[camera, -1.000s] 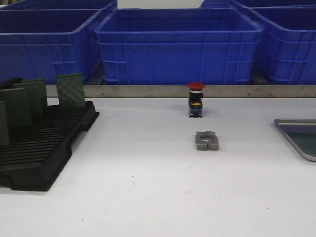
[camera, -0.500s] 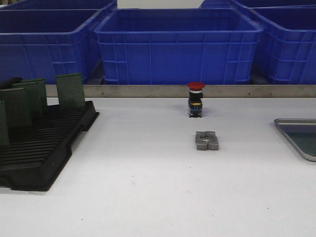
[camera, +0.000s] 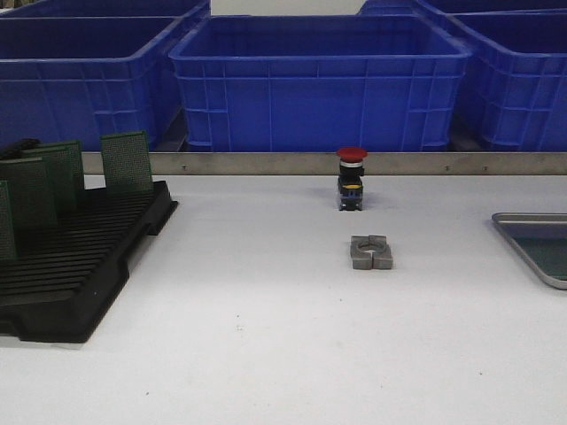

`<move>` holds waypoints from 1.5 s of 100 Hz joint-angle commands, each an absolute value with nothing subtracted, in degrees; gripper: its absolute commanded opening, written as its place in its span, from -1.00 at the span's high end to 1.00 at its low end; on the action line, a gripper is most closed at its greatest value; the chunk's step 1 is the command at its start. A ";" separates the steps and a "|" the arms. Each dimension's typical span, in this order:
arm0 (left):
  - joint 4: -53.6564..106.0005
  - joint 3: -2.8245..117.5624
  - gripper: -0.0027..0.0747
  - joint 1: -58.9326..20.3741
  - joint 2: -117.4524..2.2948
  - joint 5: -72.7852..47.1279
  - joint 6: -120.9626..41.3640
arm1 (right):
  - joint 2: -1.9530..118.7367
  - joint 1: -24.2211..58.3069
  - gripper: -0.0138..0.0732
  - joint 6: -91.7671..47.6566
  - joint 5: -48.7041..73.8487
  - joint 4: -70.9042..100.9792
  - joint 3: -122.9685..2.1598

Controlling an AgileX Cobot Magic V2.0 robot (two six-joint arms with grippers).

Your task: Place circuit board on tray

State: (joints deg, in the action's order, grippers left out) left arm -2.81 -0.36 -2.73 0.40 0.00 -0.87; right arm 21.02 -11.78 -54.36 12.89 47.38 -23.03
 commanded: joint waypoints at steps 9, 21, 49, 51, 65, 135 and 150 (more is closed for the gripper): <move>-2.41 -0.36 0.98 -2.59 2.21 4.86 -0.40 | 21.32 -11.75 0.84 -54.76 9.26 48.62 -24.29; -2.41 -0.36 0.98 -2.59 2.21 4.86 -0.40 | 21.32 -11.75 0.84 -54.70 7.57 48.62 -23.75; -2.41 -0.36 0.98 -2.59 2.21 4.86 -0.40 | 19.40 -10.98 0.84 -39.55 7.51 32.67 -22.51; -2.41 -0.36 0.98 -2.59 2.21 4.86 -0.40 | 19.00 -10.68 0.84 -36.44 7.33 29.66 -22.29; -2.41 -0.36 0.98 -2.59 2.21 4.86 -0.40 | 16.42 -8.17 0.84 -15.90 2.92 10.79 -19.79; -2.41 -0.36 0.98 -2.59 2.21 4.86 -0.40 | -0.67 -1.71 0.84 1.01 -10.24 -6.30 0.17; -2.41 -0.36 0.98 -2.59 2.21 4.86 -0.40 | -1.84 -1.60 0.84 1.16 -9.55 -6.30 0.68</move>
